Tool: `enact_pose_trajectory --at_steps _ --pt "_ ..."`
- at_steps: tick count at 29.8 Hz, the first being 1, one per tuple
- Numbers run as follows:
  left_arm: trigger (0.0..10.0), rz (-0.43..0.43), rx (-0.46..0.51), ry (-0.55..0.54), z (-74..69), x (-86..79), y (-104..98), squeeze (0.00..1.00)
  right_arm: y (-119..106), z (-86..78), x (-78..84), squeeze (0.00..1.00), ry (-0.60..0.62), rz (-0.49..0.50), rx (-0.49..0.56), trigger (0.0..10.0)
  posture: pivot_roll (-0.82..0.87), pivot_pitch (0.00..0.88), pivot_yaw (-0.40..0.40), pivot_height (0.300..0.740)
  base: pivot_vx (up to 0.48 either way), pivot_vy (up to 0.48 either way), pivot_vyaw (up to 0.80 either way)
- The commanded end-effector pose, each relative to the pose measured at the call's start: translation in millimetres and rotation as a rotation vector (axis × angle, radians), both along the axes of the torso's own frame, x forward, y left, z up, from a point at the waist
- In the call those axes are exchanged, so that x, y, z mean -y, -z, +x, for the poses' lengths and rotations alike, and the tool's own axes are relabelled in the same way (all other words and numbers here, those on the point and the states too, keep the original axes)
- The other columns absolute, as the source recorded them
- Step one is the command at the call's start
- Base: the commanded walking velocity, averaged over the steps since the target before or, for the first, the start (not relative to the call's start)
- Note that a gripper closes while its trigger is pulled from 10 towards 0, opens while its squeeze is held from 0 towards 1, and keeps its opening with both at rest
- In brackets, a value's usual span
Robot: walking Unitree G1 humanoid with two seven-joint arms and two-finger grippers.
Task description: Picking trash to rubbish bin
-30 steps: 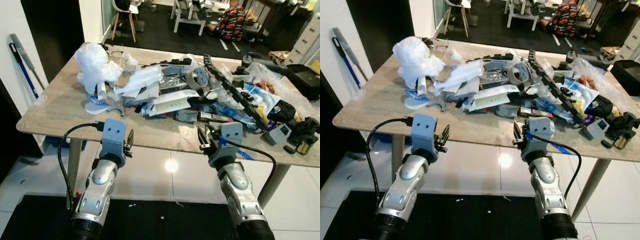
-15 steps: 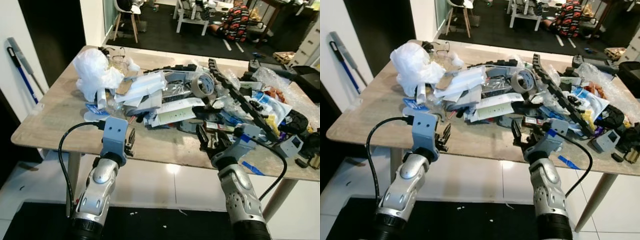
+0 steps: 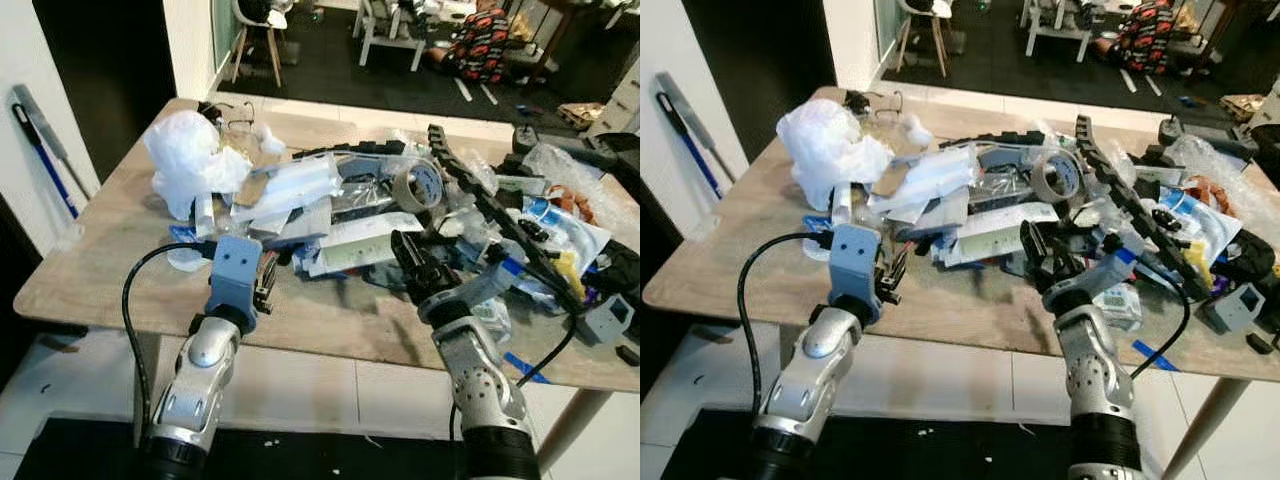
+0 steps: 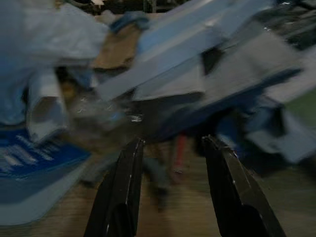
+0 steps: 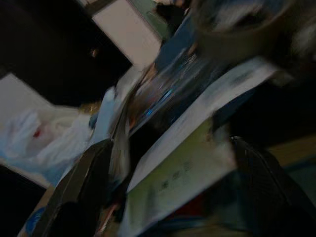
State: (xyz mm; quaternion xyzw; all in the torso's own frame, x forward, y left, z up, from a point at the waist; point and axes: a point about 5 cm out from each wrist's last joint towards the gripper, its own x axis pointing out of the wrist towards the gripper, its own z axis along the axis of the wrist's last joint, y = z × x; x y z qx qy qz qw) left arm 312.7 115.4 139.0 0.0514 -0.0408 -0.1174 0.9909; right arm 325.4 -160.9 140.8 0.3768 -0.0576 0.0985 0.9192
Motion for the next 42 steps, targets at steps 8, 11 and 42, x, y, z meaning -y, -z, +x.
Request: enact_pose_trajectory --at_steps 8,11,42 --pt "10.0 0.036 -0.003 0.027 -2.5 1.8 2 0.0 15 1.3 0.0 0.0 -0.049 0.077 -0.122 10.0 -0.02 0.116 -0.1 0.74 0.251 0.0 0.0" --pt "10.0 0.022 0.01 0.046 -4.0 3.9 0 0.0 16 -1.1 -2.9 0.0 -0.087 0.103 -0.129 10.0 -0.02 0.116 -0.102 0.74 0.0 0.0 0.0" --pt "10.0 0.045 0.093 0.555 -35.8 45.8 -14 0.0 28 19.5 -2.7 0.0 -0.129 0.169 -0.205 10.0 -0.01 0.111 -0.09 0.74 0.0 0.0 0.0"
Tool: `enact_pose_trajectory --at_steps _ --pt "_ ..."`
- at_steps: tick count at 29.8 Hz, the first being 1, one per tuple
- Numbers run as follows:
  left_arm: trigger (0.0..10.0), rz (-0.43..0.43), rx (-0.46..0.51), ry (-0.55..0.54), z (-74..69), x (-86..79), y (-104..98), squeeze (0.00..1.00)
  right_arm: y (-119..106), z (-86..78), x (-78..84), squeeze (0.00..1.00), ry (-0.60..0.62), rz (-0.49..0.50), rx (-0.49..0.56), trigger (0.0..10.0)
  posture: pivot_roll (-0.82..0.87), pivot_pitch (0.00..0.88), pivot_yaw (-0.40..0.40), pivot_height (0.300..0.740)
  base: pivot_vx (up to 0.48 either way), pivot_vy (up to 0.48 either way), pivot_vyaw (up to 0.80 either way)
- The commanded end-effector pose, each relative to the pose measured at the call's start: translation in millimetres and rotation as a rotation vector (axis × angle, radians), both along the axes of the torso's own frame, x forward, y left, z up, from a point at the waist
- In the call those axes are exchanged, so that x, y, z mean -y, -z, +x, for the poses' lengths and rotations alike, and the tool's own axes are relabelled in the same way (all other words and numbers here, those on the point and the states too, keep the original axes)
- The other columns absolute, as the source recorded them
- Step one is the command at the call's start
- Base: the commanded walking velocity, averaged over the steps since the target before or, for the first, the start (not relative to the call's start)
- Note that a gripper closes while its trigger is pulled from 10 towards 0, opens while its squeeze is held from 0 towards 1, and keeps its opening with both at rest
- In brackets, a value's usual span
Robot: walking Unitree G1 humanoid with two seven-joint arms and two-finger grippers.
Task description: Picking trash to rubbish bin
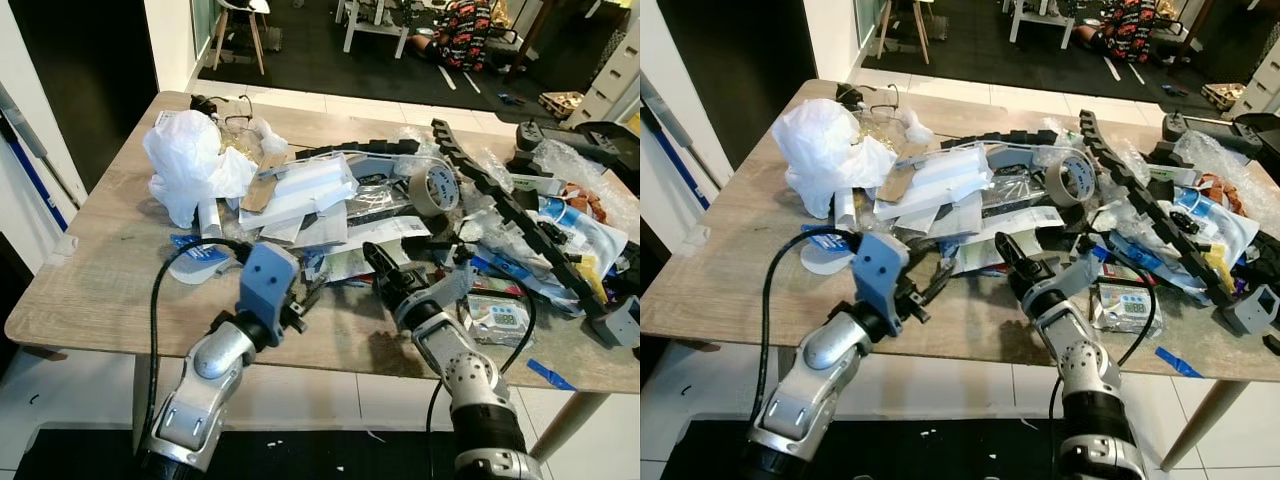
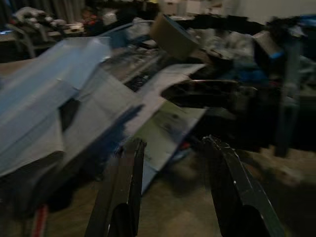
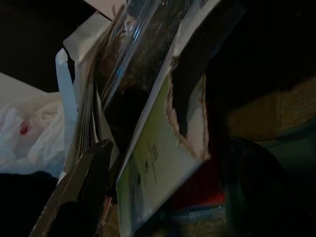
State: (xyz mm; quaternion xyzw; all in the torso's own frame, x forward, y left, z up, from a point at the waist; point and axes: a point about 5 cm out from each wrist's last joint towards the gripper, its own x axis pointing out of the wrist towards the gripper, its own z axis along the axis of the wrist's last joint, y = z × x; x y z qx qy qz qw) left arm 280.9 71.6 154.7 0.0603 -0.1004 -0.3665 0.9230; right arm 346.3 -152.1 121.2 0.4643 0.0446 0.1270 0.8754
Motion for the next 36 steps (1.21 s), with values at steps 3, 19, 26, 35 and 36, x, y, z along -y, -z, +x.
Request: enact_pose_trajectory --at_steps 3,19,26,35,36 --pt "10.0 0.039 0.005 0.041 -3.8 2.1 2 0.0 9 1.3 6.1 0.0 0.005 -0.019 -0.033 10.0 -0.01 0.111 -0.09 0.74 0.0 0.0 0.0" --pt "10.0 0.034 0.022 0.019 -1.4 -1.0 0 0.0 -4 16.4 -1.5 0.0 -0.018 0.008 0.008 0.0 -0.01 0.086 -0.099 0.74 0.0 0.0 0.0" --pt "10.0 0.044 0.023 0.024 -2.9 -1.3 1 0.0 -4 17.7 -2.1 0.0 -0.018 0.019 0.019 0.0 -0.01 0.089 -0.099 0.74 0.0 0.0 0.0" --pt "10.0 0.043 0.022 0.026 -3.7 -1.0 2 0.0 -5 17.4 -3.7 0.0 -0.017 0.041 0.031 0.0 -0.01 0.098 -0.099 0.74 0.0 0.0 0.0" --pt "10.0 0.043 0.021 0.027 -3.8 -1.0 2 0.0 -5 17.1 -4.2 0.0 -0.017 0.044 0.032 0.0 -0.01 0.098 -0.099 0.74 0.0 0.0 0.0"
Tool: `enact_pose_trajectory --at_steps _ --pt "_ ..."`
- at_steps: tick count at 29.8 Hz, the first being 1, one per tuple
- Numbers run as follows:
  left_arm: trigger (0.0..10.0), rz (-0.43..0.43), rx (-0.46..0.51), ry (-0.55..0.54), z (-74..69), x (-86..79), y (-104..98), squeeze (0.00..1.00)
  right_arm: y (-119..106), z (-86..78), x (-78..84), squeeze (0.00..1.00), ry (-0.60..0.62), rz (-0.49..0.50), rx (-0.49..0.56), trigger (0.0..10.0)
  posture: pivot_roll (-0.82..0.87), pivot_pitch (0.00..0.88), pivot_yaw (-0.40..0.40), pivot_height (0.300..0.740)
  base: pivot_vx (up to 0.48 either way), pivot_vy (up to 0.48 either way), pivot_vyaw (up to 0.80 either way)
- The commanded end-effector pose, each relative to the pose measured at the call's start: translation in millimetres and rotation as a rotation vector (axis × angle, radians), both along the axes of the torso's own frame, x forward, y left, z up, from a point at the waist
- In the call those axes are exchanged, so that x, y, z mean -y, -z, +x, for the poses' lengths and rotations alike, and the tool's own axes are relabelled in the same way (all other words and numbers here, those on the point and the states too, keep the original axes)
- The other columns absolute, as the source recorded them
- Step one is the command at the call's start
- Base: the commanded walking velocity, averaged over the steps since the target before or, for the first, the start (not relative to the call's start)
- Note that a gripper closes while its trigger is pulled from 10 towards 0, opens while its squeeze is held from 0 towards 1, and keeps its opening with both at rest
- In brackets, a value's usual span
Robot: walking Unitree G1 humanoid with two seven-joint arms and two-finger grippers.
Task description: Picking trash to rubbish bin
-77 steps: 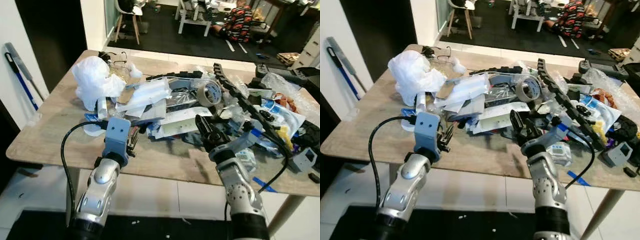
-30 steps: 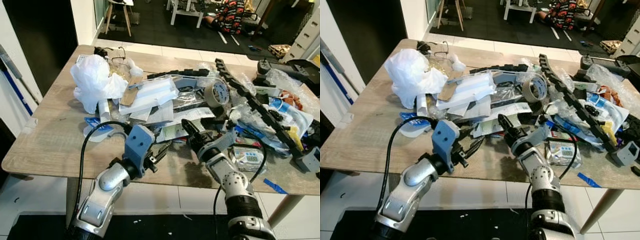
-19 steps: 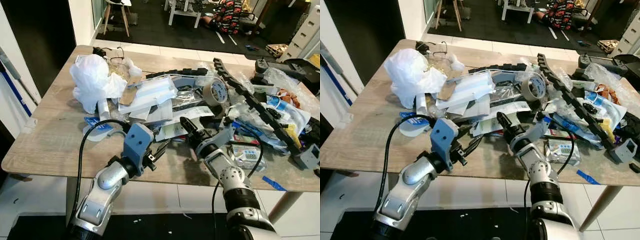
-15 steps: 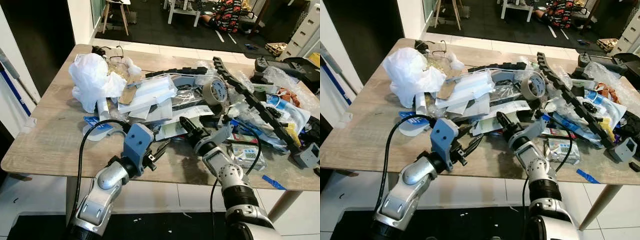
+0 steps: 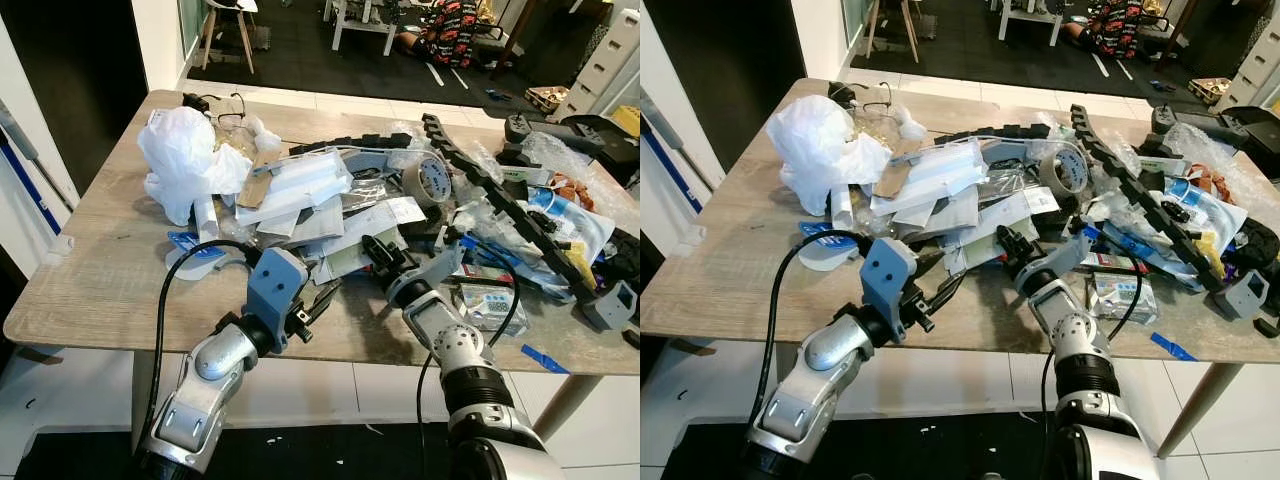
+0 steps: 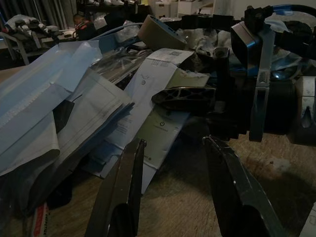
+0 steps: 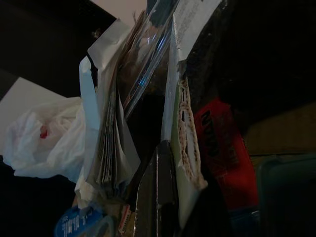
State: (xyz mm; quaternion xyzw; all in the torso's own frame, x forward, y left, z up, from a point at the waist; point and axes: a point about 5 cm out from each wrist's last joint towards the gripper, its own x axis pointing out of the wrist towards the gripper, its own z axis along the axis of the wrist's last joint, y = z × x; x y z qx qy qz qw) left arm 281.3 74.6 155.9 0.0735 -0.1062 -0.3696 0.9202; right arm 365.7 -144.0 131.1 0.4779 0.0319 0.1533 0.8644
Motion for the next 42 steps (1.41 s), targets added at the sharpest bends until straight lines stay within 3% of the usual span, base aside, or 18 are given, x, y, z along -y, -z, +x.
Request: enact_pose_trajectory --at_steps 1,8,12,14,16,17,18,19,20,21,22,28,29,33,35,36,38,42 --pt "10.0 0.023 0.001 0.02 -4.2 2.0 3 0.0 5 -2.7 3.1 0.0 0.017 0.006 -0.008 0.0 -0.01 0.098 -0.099 0.74 0.0 0.0 0.0" --pt "10.0 0.013 0.001 0.0 -3.4 -0.3 2 0.0 -5 -4.3 -5.2 0.0 -0.02 0.001 0.048 0.0 -0.01 0.111 -0.098 0.74 0.0 0.0 0.0" --pt "10.0 -0.051 0.027 -0.15 8.4 -17.7 -6 0.0 -78 -15.2 -32.2 0.0 -0.105 -0.153 0.365 0.0 -0.01 0.118 -0.095 0.74 0.0 0.0 0.0" --pt "10.0 -0.051 0.027 -0.15 8.4 -17.7 -6 0.0 -78 -15.2 -32.2 0.0 -0.105 -0.153 0.365 0.0 -0.01 0.118 -0.095 0.74 0.0 0.0 0.0" --pt "10.0 -0.069 0.043 -0.204 12.8 -23.4 -9 0.0 -99 -18.7 -33.7 0.0 -0.049 -0.326 0.48 0.0 -0.01 0.118 -0.095 0.74 0.0 0.0 0.0" --pt "10.0 -0.069 0.043 -0.204 12.8 -23.4 -9 0.0 -99 -18.7 -33.7 0.0 -0.049 -0.326 0.48 0.0 -0.01 0.118 -0.095 0.74 0.0 0.0 0.0" --pt "10.0 -0.079 0.045 -0.218 14.1 -24.9 -10 0.0 -105 -19.8 -33.2 0.0 -0.013 -0.46 0.538 0.0 -0.01 0.118 -0.095 0.74 0.0 0.0 0.0" --pt "10.0 -0.079 0.045 -0.218 14.1 -24.9 -10 0.0 -105 -19.8 -33.2 0.0 -0.013 -0.46 0.538 0.0 -0.01 0.118 -0.095 0.74 0.0 0.0 0.0" --pt "10.0 -0.088 0.043 -0.226 14.5 -25.3 -11 0.0 -106 -21.2 -33.5 0.0 0.009 -0.575 0.58 0.0 -0.01 0.118 -0.095 0.74 0.0 0.0 0.0" --pt "10.0 -0.088 0.043 -0.226 14.5 -25.3 -11 0.0 -106 -21.2 -33.5 0.0 0.009 -0.575 0.58 0.0 -0.01 0.118 -0.095 0.74 0.0 0.0 0.0" --pt "10.0 -0.09 0.042 -0.228 14.3 -25.1 -10 0.0 -105 -22.8 -34.1 0.0 0.019 -0.648 0.605 0.0 -0.03 0.124 -0.097 0.74 0.0 0.0 0.0" --pt "10.0 -0.111 0.032 -0.229 13.4 -23.8 -10 0.0 -101 -26.9 -34.4 0.0 0.041 -0.707 0.599 0.0 -0.02 0.126 -0.099 0.74 0.0 0.0 0.0" --pt "10.0 -0.118 0.03 -0.231 13.6 -23.7 -10 0.0 -110 -28.6 -29.0 0.0 0.128 -0.743 0.614 0.0 -0.02 0.125 -0.1 0.74 0.0 0.0 0.0" --pt "10.0 -0.123 0.029 -0.231 14.1 -23.7 -11 0.0 -121 -29.6 -22.8 0.0 0.22 -0.77 0.642 0.0 -0.02 0.125 -0.1 0.74 0.0 0.0 0.0" --pt "10.0 -0.138 0.03 -0.235 14.8 -24.3 -13 0.0 -135 -32.5 -17.1 0.0 0.323 -0.882 0.714 0.0 -0.02 0.125 -0.1 0.74 0.0 0.0 0.0" --pt "10.0 -0.138 0.03 -0.235 14.8 -24.3 -13 0.0 -135 -32.5 -17.1 0.0 0.323 -0.882 0.714 0.0 -0.02 0.125 -0.1 0.74 0.0 0.0 0.0" --pt "10.0 -0.148 0.031 -0.24 15.7 -24.6 -14 0.0 -142 -34.9 -17.1 0.0 0.38 -1.016 0.786 0.0 -0.02 0.121 -0.101 0.74 0.0 0.0 0.0" --pt "10.0 -0.156 0.03 -0.242 16.0 -24.3 -14 0.0 -142 -36.0 -17.6 0.0 0.41 -1.114 0.813 0.0 -0.03 0.122 -0.101 0.74 0.0 0.0 0.0"
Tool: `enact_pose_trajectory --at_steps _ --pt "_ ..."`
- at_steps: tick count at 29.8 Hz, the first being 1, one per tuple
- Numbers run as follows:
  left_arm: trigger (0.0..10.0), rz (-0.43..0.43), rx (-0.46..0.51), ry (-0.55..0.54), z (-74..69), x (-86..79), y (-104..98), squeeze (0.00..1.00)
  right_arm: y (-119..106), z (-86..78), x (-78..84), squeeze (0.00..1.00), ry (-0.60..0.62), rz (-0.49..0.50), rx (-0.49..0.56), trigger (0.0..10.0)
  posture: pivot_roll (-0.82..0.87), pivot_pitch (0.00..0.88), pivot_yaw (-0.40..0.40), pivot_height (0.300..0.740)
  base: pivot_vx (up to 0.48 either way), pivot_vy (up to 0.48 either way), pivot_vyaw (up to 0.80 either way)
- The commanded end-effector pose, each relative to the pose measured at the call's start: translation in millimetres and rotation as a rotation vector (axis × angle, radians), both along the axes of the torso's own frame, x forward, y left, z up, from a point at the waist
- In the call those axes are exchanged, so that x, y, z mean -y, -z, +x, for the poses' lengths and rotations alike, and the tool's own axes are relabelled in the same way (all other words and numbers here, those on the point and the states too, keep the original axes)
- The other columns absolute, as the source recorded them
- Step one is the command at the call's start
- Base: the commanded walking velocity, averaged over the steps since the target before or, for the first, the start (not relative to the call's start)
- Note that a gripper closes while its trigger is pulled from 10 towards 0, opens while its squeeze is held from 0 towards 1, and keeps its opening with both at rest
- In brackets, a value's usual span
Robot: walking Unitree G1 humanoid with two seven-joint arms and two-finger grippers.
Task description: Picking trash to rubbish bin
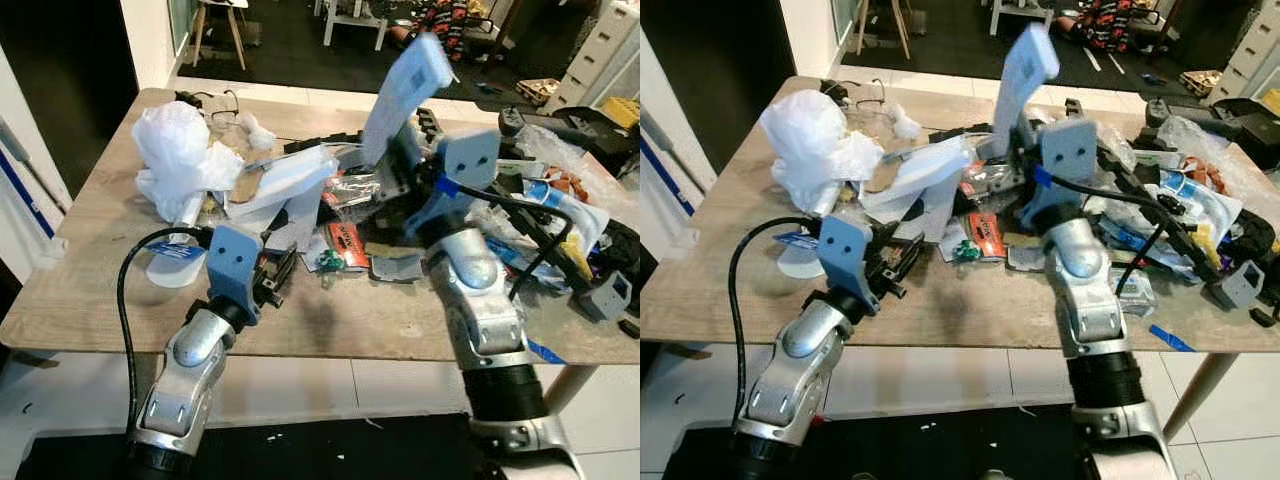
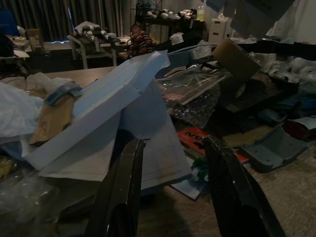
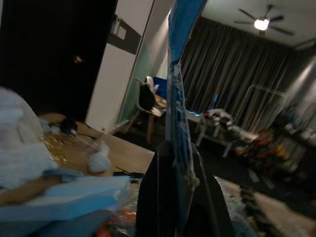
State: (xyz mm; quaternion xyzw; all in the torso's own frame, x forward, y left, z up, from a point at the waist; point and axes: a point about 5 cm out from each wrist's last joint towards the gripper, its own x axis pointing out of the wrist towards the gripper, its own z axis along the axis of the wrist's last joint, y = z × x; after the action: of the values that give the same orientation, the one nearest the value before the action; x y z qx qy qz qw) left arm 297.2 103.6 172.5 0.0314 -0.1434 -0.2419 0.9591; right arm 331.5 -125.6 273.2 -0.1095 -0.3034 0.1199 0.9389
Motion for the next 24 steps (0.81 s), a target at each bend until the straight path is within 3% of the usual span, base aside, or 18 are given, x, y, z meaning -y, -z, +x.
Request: enact_pose_trajectory --at_steps 1,2,3,4,5,8,14,19,24 --pt "10.0 -0.021 -0.015 0.008 0.0 4.9 3 0.0 1 -2.2 0.5 0.0 0.042 -0.077 0.027 0.0 -0.03 0.121 -0.101 0.74 0.0 0.0 0.0" --pt "10.0 -0.021 -0.015 0.006 0.0 4.9 3 0.0 4 -1.8 -0.1 0.0 0.055 -0.111 0.022 1.4 -0.03 0.122 -0.101 0.74 0.0 0.0 0.0" --pt "10.0 -0.021 -0.015 0.006 0.0 4.9 3 0.0 4 -1.8 -0.1 0.0 0.055 -0.111 0.022 1.4 -0.03 0.122 -0.101 0.74 0.0 0.0 0.0" --pt "10.0 -0.019 -0.02 -0.007 0.6 4.4 3 0.0 12 0.6 -1.0 0.0 0.058 -0.141 -0.025 2.4 -0.03 0.123 -0.1 0.74 0.0 0.0 0.0" --pt "10.0 -0.007 -0.014 -0.046 2.6 1.9 4 0.0 22 2.9 0.7 0.0 0.074 -0.13 -0.077 10.0 -0.03 0.122 -0.098 0.74 0.0 0.0 0.0" --pt "10.0 0.01 0.012 -0.189 9.1 -9.5 3 0.0 39 5.5 6.6 0.0 0.124 -0.125 -0.149 10.0 -0.03 0.123 -0.099 0.74 0.0 0.0 0.0" --pt "10.0 0.035 -0.005 -0.37 16.8 -28.8 6 0.0 45 -0.6 6.3 0.0 0.132 -0.194 -0.093 10.0 -0.03 0.123 -0.099 0.74 0.0 0.0 0.0" --pt "10.0 0.014 -0.005 -0.465 18.0 -41.5 6 0.0 49 -6.5 4.6 0.0 0.146 -0.273 -0.039 10.0 -0.03 0.122 -0.097 0.74 0.0 0.0 0.0" --pt "10.0 0.012 0.003 -0.467 18.1 -42.5 5 0.0 46 -6.6 4.3 0.0 0.14 -0.246 -0.037 10.0 -0.03 0.121 -0.098 0.74 0.0 0.0 0.0"
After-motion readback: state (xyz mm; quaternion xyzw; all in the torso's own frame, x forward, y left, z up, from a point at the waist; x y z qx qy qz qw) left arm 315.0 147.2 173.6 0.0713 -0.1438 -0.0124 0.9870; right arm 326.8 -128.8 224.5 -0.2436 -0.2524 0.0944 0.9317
